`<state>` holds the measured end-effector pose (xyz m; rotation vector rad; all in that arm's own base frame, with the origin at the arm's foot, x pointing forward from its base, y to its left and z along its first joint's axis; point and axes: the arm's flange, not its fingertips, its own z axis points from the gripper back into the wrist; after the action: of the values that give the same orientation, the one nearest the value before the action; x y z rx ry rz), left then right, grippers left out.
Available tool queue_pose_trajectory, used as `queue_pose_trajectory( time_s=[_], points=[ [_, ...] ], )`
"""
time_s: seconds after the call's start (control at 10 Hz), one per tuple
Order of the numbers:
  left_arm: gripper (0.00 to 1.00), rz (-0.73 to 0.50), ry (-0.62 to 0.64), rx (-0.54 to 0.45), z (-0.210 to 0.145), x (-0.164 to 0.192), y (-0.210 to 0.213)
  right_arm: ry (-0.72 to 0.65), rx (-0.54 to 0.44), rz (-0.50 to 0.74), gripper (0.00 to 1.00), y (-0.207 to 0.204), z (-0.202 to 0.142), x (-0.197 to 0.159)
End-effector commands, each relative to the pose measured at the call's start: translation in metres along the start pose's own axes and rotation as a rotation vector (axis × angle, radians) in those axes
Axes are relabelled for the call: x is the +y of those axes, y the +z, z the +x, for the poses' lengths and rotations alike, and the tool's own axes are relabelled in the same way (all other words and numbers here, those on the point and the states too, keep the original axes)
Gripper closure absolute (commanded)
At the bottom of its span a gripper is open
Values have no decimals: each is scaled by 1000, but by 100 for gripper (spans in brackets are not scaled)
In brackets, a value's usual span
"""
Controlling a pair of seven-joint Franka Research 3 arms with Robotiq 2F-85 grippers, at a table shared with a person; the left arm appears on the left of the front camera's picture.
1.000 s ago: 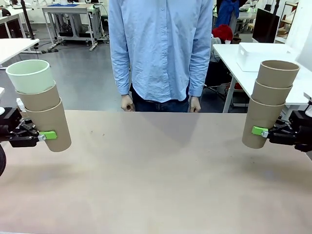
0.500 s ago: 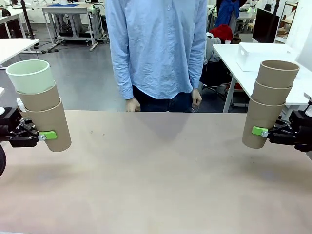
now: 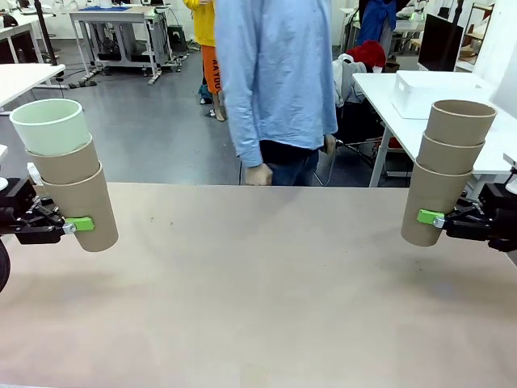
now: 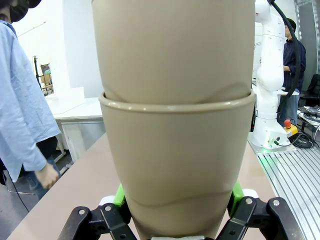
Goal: Stack the cups and store them in the basket.
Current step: Place the stack of Reusable plastic cups into the Pantry Basket.
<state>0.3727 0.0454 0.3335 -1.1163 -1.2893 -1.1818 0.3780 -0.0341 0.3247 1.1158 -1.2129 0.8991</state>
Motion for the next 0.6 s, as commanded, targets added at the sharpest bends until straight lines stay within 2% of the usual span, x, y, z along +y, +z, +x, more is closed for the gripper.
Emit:
queue_pose_trajectory(
  time_s=[0.0,0.5],
  points=[
    [15,3,1,-9,5,0,-3,7,-7,-6,16,-4,5,-1],
    [15,3,1,-9,5,0,-3,7,-7,-6,16,-4,5,-1]
  ],
)
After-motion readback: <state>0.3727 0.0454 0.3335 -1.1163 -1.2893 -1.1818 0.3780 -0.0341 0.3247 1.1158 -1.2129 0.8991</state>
